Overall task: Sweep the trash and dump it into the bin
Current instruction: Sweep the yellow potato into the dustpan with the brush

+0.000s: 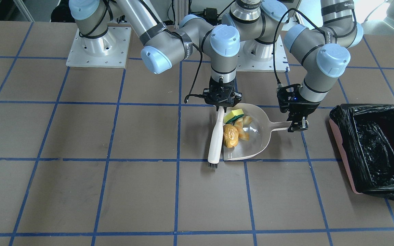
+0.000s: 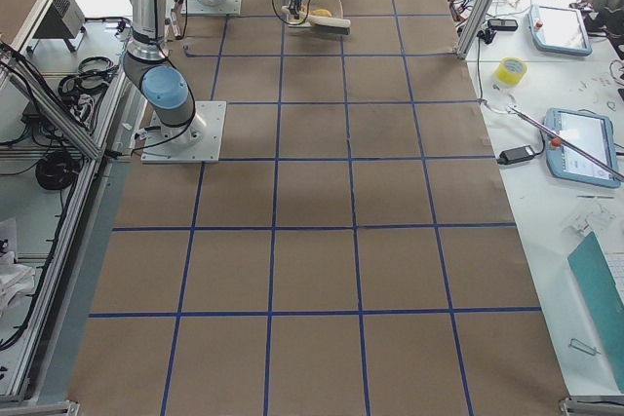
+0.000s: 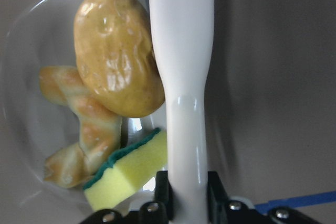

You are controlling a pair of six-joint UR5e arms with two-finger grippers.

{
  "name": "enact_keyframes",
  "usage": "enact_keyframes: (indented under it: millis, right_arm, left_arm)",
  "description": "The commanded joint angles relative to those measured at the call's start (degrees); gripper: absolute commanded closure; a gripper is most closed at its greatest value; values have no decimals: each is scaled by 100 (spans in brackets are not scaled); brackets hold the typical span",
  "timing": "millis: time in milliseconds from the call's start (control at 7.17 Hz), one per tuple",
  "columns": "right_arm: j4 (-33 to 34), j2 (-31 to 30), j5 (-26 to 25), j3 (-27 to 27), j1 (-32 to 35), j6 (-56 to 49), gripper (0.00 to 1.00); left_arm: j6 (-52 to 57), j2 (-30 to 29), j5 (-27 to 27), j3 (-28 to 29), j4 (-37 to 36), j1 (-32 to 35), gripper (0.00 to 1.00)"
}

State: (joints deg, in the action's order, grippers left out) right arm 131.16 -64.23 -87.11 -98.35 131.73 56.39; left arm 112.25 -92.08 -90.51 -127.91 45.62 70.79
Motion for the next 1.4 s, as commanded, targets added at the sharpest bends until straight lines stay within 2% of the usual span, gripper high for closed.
enact_keyframes:
  millis: [0,140,279,558,837,1256]
  right_arm:
    - [-55,226,62,437,160,433,100]
    - [-81,235,254,535,160,565,100]
    - [-90,244,221,536,151,505,100]
    - [-152,192,-76,545,99,-265,100]
    - [-668,-61,-227,562,-163,-767,100]
    - [-1739,-913,-157,537,-1172,-2197,100]
  left_arm:
    - [-18,-21,7,21,-1,5,100]
    - [-19,-21,7,21,-1,5,100]
    - [-19,-21,7,21,-1,5,100]
    - [-10,-21,15,30,-1,5,100]
    - [8,-29,94,30,-1,-4,100]
    - [182,-29,138,300,-10,-83,100]
